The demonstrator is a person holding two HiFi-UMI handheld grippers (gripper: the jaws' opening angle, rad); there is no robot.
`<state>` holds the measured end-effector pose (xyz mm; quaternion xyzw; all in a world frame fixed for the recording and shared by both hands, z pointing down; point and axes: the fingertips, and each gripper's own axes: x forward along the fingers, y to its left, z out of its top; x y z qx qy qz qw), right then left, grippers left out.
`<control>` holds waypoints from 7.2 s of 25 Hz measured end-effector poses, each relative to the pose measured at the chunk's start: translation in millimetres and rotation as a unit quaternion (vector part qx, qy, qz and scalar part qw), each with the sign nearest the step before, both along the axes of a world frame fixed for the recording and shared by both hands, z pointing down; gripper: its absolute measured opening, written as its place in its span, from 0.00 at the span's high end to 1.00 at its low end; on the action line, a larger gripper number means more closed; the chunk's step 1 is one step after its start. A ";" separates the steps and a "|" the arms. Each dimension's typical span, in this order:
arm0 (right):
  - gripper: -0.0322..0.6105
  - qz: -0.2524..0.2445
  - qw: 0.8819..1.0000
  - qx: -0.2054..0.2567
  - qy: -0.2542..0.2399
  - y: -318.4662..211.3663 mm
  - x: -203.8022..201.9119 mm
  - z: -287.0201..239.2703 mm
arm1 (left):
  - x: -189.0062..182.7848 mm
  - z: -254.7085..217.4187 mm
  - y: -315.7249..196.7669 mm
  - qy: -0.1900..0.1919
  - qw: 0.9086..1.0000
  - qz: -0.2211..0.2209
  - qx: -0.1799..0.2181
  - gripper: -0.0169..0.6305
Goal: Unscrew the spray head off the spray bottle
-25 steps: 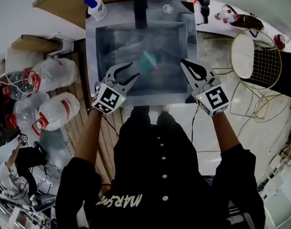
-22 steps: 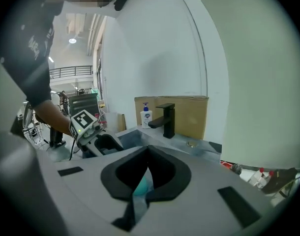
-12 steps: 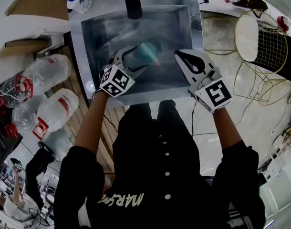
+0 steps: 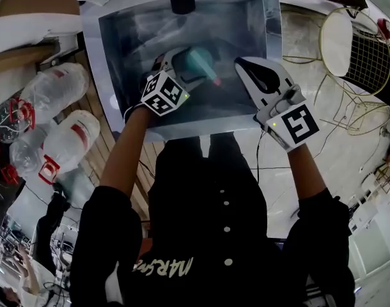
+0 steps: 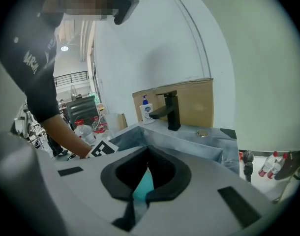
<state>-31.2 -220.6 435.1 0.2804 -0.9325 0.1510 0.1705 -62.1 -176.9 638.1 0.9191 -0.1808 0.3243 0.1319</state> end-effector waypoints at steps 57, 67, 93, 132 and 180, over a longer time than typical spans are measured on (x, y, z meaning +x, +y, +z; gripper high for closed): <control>0.73 -0.460 0.876 0.087 0.115 54.2 -54.6 88.2 | 15.1 5.1 11.4 0.031 0.995 0.094 0.032 0.37; 0.56 -0.330 0.937 0.014 0.113 34.5 -27.7 73.5 | 17.4 3.6 12.1 0.032 0.995 0.086 0.029 0.37; 0.63 0.004 0.996 -0.041 0.085 54.1 -39.1 81.6 | 18.5 4.1 11.2 0.031 0.996 0.071 0.032 0.37; 0.70 -0.374 0.925 0.027 0.057 47.1 -67.2 91.9 | 25.0 3.5 8.5 0.076 0.992 0.090 0.034 0.37; 0.42 -0.029 0.998 -0.031 0.043 47.8 -55.3 82.2 | 22.1 5.1 7.0 0.062 0.994 0.082 0.038 0.37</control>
